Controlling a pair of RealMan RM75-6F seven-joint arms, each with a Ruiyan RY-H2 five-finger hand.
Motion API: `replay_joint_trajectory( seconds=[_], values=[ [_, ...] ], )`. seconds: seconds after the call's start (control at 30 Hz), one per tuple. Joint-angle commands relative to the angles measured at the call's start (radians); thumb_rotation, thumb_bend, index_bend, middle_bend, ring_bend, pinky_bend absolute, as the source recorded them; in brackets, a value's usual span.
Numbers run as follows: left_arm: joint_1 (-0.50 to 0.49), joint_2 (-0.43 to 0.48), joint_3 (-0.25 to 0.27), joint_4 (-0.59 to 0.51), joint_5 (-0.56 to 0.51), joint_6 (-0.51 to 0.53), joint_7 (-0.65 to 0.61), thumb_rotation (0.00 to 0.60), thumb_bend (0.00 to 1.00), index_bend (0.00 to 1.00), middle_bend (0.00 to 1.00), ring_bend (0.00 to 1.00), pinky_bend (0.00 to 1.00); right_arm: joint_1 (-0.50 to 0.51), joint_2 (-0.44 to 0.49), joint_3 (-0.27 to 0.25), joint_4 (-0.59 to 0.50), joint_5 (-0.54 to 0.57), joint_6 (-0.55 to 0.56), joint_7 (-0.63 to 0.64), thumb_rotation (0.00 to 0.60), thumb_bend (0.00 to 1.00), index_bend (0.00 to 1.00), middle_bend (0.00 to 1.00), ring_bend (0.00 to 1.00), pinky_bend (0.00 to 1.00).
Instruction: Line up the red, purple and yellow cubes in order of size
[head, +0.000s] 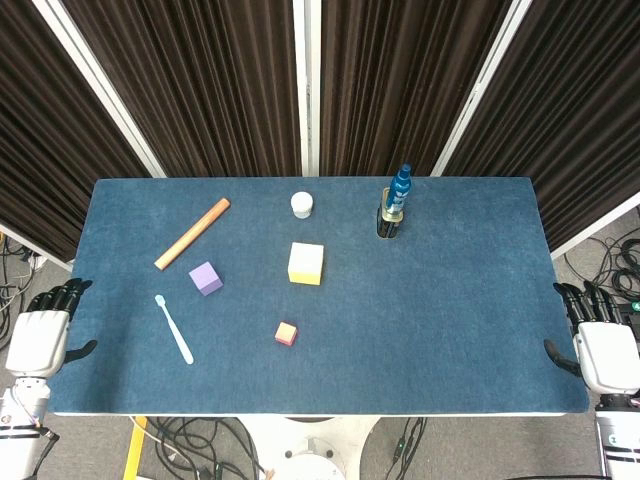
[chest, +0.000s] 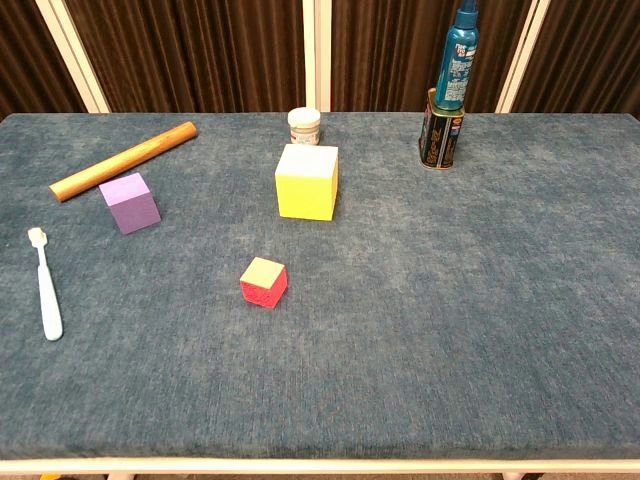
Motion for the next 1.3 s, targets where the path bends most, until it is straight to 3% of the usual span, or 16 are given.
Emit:
replay_joint_trajectory(
  seconds=[0.03,0.37,0.53,0.67,0.97,1.13,1.3],
  values=[
    [0.001,-0.012,-0.005,0.008,-0.001,0.012,0.006,0.6,0.09,0.22,0.27,0.23,0.26,-0.001,0.001,0.0,-0.001,0.001,0.001,0.002,0.6,0.17,0.11,0.12,0.02,0.09],
    [-0.014,0.0,-0.016,-0.009,0.022,0.019,-0.005,0.6,0.04,0.22,0.27,0.23,0.26,-0.012,0.009,0.001,0.009,-0.01,0.026,0.027,0.6,0.17,0.1,0.12,0.02,0.09],
    [-0.093,0.019,-0.056,-0.005,0.036,-0.062,-0.063,0.6,0.03,0.22,0.27,0.23,0.27,-0.01,0.021,0.007,0.01,-0.023,0.037,0.034,0.6,0.17,0.1,0.12,0.02,0.09],
    [-0.183,0.007,-0.1,0.026,0.004,-0.174,-0.097,0.6,0.0,0.22,0.32,0.28,0.39,-0.008,0.03,0.01,0.006,-0.027,0.04,0.036,0.6,0.17,0.11,0.12,0.02,0.09],
    [-0.388,-0.105,-0.167,0.15,-0.168,-0.476,-0.137,0.6,0.0,0.23,0.55,0.6,0.84,-0.008,0.047,0.014,-0.005,-0.023,0.041,0.035,0.6,0.17,0.1,0.12,0.02,0.09],
    [-0.464,-0.197,-0.18,0.219,-0.309,-0.582,-0.099,0.6,0.0,0.25,0.7,0.77,0.94,-0.003,0.053,0.016,-0.009,-0.016,0.03,0.033,0.6,0.17,0.1,0.12,0.02,0.09],
    [-0.514,-0.261,-0.172,0.265,-0.436,-0.639,-0.041,0.6,0.0,0.25,0.75,0.82,0.95,0.003,0.056,0.016,-0.012,-0.012,0.018,0.031,0.6,0.17,0.1,0.13,0.02,0.09]
  ],
)
